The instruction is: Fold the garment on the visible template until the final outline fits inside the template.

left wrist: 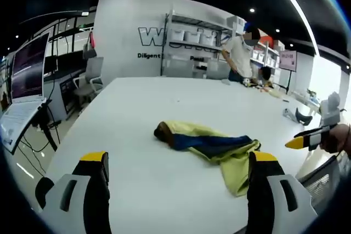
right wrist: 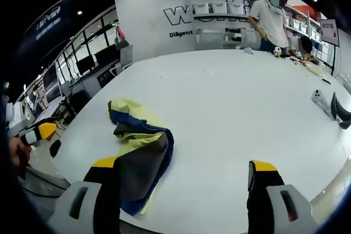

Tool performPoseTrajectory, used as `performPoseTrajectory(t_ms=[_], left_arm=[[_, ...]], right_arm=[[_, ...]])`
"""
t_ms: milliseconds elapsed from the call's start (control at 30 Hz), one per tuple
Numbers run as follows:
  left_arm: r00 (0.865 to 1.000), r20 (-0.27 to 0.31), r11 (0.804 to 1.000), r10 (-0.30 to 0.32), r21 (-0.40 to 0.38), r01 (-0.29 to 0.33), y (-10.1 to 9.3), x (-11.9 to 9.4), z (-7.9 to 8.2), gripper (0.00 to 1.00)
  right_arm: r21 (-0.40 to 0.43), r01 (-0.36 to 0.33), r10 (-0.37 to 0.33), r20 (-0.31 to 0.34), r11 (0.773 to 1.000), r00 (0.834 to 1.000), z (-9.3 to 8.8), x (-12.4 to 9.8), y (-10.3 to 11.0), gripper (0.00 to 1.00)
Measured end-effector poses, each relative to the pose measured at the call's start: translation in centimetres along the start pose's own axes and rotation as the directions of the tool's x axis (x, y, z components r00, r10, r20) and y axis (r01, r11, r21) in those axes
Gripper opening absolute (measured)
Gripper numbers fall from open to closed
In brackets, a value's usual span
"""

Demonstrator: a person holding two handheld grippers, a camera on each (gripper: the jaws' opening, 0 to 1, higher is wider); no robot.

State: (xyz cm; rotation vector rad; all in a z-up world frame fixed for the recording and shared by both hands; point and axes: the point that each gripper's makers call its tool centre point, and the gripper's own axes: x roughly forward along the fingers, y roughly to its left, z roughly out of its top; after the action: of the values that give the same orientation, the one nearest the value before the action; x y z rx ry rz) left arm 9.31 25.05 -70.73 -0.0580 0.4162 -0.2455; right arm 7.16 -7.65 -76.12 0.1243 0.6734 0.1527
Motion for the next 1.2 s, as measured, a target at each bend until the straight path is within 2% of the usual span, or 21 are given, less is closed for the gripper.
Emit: performPoseTrajectory(t_ms=[300, 567, 967, 1200], left_arm=[[1.000, 0.002, 1.000, 0.009, 0.023, -0.009, 0.2, 0.1, 0.1, 0.99], [1.000, -0.008, 1.000, -0.001, 0.010, 0.001, 0.0, 0.2, 0.0, 0.99], [1.000, -0.021, 1.000, -0.015, 0.008, 0.015, -0.3, 0.7, 0.0, 0.99], [0.999, -0.031, 1.000, -0.024, 0.005, 0.024, -0.5, 0.8, -0.5, 0.98]], right_arm=[[-0.002, -0.004, 0.004, 0.006, 1.000, 1.000, 0.3, 0.1, 0.0, 0.95], [-0.015, -0.012, 0.011, -0.007, 1.000, 1.000, 0.5, 0.1, 0.3, 0.93], [-0.056, -0.037, 0.038, 0.005, 0.998, 0.999, 2.8, 1.2, 1.6, 0.90], [-0.121, -0.097, 0.097, -0.002, 0.988, 0.995, 4.3, 2.2, 3.4, 0.88]])
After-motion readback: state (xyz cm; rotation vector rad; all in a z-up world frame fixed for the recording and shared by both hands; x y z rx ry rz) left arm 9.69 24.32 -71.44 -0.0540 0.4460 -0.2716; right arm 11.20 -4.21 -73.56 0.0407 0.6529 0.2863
